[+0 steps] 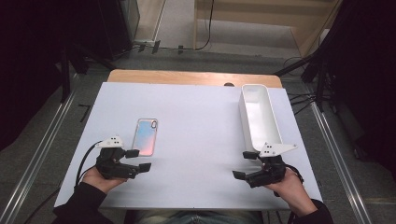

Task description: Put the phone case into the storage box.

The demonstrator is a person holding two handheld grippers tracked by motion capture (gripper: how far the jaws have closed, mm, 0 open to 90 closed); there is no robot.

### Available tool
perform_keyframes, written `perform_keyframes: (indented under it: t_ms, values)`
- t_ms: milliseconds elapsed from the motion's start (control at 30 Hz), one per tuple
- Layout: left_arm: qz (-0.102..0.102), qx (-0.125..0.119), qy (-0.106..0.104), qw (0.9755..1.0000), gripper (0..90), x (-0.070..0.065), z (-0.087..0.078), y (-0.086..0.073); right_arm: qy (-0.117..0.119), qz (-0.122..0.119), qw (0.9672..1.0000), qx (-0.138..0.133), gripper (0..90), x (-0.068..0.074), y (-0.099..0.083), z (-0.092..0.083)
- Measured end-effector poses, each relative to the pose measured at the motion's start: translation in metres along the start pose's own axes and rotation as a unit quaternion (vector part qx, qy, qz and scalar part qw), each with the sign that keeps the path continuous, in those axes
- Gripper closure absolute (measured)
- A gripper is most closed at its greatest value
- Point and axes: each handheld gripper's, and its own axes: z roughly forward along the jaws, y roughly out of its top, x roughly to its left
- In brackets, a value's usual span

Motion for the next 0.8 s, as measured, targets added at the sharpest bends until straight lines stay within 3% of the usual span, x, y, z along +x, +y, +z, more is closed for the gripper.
perform_keyframes:
  t_ms: [800]
  values:
    - [-0.006,0.008,0.008,0.9999,18.2,0.0005,0.0001,-0.0003,0.000,-0.001,1.0000,0.006,11.5,0.0012,-0.0007,0.0009]
